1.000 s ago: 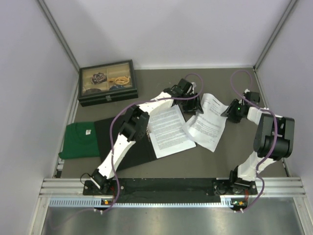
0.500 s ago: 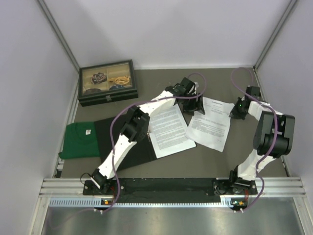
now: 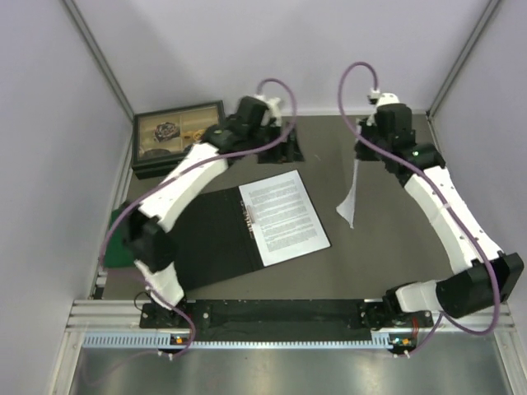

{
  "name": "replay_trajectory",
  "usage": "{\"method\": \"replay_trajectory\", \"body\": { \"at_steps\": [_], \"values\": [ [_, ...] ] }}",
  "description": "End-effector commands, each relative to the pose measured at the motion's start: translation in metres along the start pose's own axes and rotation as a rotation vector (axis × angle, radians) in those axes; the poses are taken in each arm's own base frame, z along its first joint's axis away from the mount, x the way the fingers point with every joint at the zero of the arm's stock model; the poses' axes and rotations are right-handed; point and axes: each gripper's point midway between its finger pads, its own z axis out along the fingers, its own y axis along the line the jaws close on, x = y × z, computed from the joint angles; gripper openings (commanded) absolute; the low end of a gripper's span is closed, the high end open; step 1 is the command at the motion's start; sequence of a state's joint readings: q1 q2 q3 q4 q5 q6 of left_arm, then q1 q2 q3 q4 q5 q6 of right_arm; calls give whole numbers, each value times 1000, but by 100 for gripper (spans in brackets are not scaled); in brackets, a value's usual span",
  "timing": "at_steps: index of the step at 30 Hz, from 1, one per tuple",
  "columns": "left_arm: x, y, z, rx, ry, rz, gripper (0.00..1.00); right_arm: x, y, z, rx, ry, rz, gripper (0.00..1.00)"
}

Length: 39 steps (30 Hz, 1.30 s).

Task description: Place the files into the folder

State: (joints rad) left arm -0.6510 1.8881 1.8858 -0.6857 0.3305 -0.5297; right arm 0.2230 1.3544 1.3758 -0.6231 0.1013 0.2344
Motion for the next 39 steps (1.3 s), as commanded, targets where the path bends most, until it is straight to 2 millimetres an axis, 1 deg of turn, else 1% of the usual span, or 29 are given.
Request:
{"method": "replay_trajectory", "body": {
  "at_steps": [1, 2, 3, 4, 5, 6, 7, 8, 10, 12, 13, 14, 15, 16, 17, 18, 19, 20, 21, 23, 24, 25, 27, 28, 30, 31, 33, 35, 39],
  "values": [
    [-13, 83, -98, -237, -197, -52, 79, -5, 79, -58, -168, -17, -167, 0],
    [-11, 99, -112, -296, -231, -62, 79, 0, 99, -68, -237, -6, -186, 0],
    [-11, 117, -128, -351, -263, -73, 79, -4, 119, -79, -305, -13, -194, 0],
    [1, 126, -145, -390, -279, -79, 79, 4, 145, -90, -396, 7, -198, 0],
    [3, 138, -158, -451, -307, -89, 80, 12, 170, -106, -540, 42, -190, 0],
    [10, 149, -173, -500, -333, -98, 80, 9, 188, -114, -634, 34, -166, 0],
    [13, 156, -179, -526, -342, -110, 80, 17, 208, -133, -778, 87, -120, 0],
    [16, 162, -184, -542, -353, -120, 81, 18, 216, -138, -832, 93, -103, 0],
    [27, 169, -184, -549, -341, -134, 81, 21, 224, -145, -901, 123, -75, 0],
    [35, 175, -177, -544, -316, -155, 80, 26, 220, -138, -898, 160, -49, 0],
    [37, 176, -174, -537, -309, -162, 80, 31, 219, -139, -936, 199, -34, 0],
    [36, 175, -170, -523, -308, -166, 80, 24, 206, -127, -919, 199, 9, 0],
    [37, 178, -164, -519, -295, -178, 80, 35, 198, -116, -911, 242, 45, 0],
    [37, 174, -159, -488, -282, -179, 80, 38, 193, -110, -923, 260, 59, 0],
    [38, 175, -155, -485, -273, -181, 80, 44, 177, -85, -876, 301, 97, 0],
    [38, 175, -150, -473, -261, -181, 80, 55, 168, -70, -859, 339, 112, 0],
    [36, 175, -148, -466, -258, -180, 80, 58, 165, -58, -868, 349, 118, 0],
    [37, 176, -145, -461, -249, -179, 80, 70, 160, -45, -852, 378, 123, 0],
    [38, 178, -139, -457, -235, -180, 80, 83, 155, -22, -820, 415, 115, 0],
    [39, 178, -134, -445, -216, -182, 80, 95, 150, 1, -781, 441, 83, 0],
    [40, 180, -130, -443, -200, -185, 80, 108, 146, 22, -755, 477, 75, 0],
    [43, 180, -128, -435, -185, -184, 80, 113, 140, 37, -704, 476, 55, 0],
    [46, 182, -124, -434, -163, -180, 80, 117, 134, 58, -678, 472, 11, 0],
    [48, 182, -123, -430, -155, -178, 80, 130, 130, 75, -654, 512, 8, 0],
    [51, 184, -121, -434, -140, -176, 80, 126, 130, 89, -653, 495, -16, 0],
    [53, 185, -121, -440, -132, -176, 80, 133, 130, 99, -647, 510, -16, 0],
    [59, 188, -123, -455, -113, -182, 80, 129, 130, 108, -642, 483, -26, 0],
    [62, 188, -123, -451, -113, -182, 80, 132, 131, 115, -651, 479, -28, 0],
    [72, 191, -119, -449, -93, -194, 80, 126, 139, 125, -680, 469, -20, 0]
  ]
}}
